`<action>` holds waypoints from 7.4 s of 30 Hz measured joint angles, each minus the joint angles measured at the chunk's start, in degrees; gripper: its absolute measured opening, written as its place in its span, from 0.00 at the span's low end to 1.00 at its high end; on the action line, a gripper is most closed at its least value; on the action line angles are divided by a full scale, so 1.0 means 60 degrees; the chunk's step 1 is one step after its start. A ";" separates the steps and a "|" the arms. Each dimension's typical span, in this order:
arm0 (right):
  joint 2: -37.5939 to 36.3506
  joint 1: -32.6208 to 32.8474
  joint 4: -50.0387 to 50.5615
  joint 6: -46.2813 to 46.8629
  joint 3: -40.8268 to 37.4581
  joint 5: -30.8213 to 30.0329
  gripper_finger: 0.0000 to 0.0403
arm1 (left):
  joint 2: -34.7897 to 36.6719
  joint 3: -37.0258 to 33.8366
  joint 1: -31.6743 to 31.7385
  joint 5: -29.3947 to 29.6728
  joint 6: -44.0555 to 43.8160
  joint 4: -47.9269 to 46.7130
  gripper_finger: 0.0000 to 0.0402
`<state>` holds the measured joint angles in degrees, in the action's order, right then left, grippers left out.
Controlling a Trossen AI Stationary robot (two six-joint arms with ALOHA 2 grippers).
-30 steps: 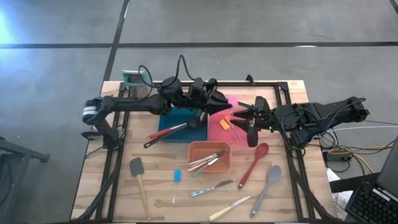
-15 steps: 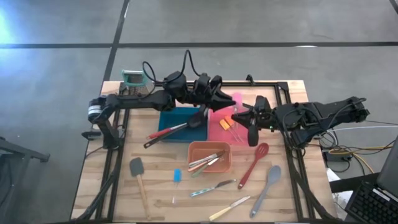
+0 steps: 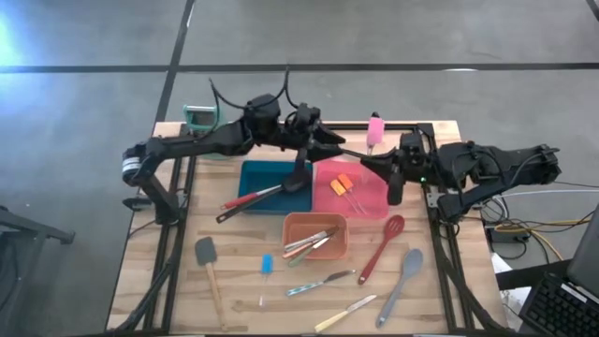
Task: Pick & Place Kitchen Items
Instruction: Put the pink spatula into the red bin, then put the black serving spoon into the blue bin
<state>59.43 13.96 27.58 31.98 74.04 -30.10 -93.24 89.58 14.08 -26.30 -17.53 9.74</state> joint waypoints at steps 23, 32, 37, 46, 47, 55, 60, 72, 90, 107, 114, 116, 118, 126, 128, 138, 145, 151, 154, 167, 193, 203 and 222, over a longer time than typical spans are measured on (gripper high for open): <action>0.0338 -0.3696 0.6164 0.1048 0.0120 0.2644 0.02 | 0.1936 -0.0007 0.0515 0.2339 -0.0158 -0.5031 0.45; 0.2742 -0.4836 0.6664 -0.0783 0.0111 0.5046 0.02 | 0.3314 -0.0142 0.0518 0.4724 0.0028 -0.7159 0.45; 0.4156 -0.4935 0.6596 -0.1668 0.0109 0.5530 0.02 | 0.3969 -0.0478 0.0519 0.4784 0.0031 -0.7249 0.45; 0.6211 -0.5050 0.6029 -0.2626 -0.0059 0.6075 0.02 | 0.4874 -0.1349 0.0519 0.4825 -0.0166 -0.7381 0.44; 0.6363 -0.5084 0.5762 -0.2667 -0.0117 0.6197 0.02 | 0.4946 -0.1433 0.0519 0.4825 -0.0231 -0.7385 0.45; 0.6840 -0.5510 0.4091 -0.2358 -0.1160 0.6358 0.02 | 0.5353 -0.1701 0.0519 0.4827 -0.0442 -0.7488 0.44; 0.6734 -0.5592 0.2849 -0.1782 -0.2276 0.6739 0.02 | 0.5403 -0.1701 0.0519 0.4827 -0.0439 -0.7509 0.45; 0.6679 -0.5588 0.1679 -0.0891 -0.3247 0.6792 0.09 | 0.5370 -0.1701 0.0519 0.4907 -0.0435 -0.7494 0.45; 0.5257 -0.5554 0.4488 -0.1348 -0.1050 0.6771 0.32 | 0.5363 -0.1701 0.0519 0.4900 -0.0435 -0.7644 0.44; 0.1132 -0.5246 0.5300 -0.0931 0.0826 0.6767 0.24 | 0.5293 -0.1705 0.0518 0.4896 -0.0435 -0.7640 0.44; -0.0031 -0.5242 0.5297 -0.0931 0.1191 0.6771 0.22 | 0.5051 -0.1704 0.0516 0.4893 -0.0431 -0.7641 0.44; -0.0300 -0.5242 0.5296 -0.0931 0.1233 0.6771 0.23 | 0.4995 -0.1705 0.0519 0.4892 -0.0429 -0.7647 0.44; -0.0531 -0.5242 0.5298 -0.0931 0.1249 0.6771 0.24 | 0.4948 -0.1705 0.0515 0.4892 -0.0424 -0.7644 0.44; -0.1109 -0.5242 0.5301 -0.0931 0.1249 0.6768 0.25 | 0.4882 -0.1705 0.0519 0.4892 -0.0303 -0.7641 0.44; -0.1146 -0.5242 0.5302 -0.0931 0.1249 0.6769 0.25 | 0.4875 -0.1705 0.0519 0.4892 -0.0346 -0.7640 0.44; -0.1046 -0.5242 0.5300 -0.0931 0.1239 0.6767 0.20 | 0.4835 -0.1705 0.0518 0.4892 -0.0632 -0.7609 0.44; -0.0578 -0.5249 0.4810 -0.0931 0.1215 0.5700 0.17 | 0.4839 -0.1705 0.0515 0.4892 -0.0650 -0.7630 0.44; -0.0038 -0.5245 0.4799 -0.0970 0.1213 0.5740 0.17 | 0.4839 -0.1705 0.0515 0.4892 -0.0657 -0.7633 0.44; 0.0357 -0.5253 0.4799 -0.1146 0.1213 0.5729 0.18 | 0.4839 -0.1705 0.0515 0.4892 -0.0657 -0.7636 0.44; 0.1213 -0.5238 0.6662 -0.2061 0.1213 0.5838 0.21 | 0.4839 -0.1705 0.0515 0.4892 -0.0588 -0.7828 0.44; 0.3706 -0.8164 0.8280 -0.4867 0.1213 0.4188 0.25 | 0.4820 -0.1705 0.0515 0.5027 -0.0493 -0.8063 0.44; 0.5437 -0.9063 0.7955 -0.5762 0.1213 0.3518 0.22 | 0.4809 -0.1705 0.0515 0.5126 -0.0112 -0.8063 0.44; 0.8013 -0.9435 0.6477 -0.6457 0.1217 0.5010 0.26 | 0.4784 -0.2700 0.0515 0.5152 -0.0412 -0.7840 0.44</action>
<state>107.51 -42.66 66.44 -6.76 81.34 -0.04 -64.53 73.38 17.17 4.60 -20.00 -37.29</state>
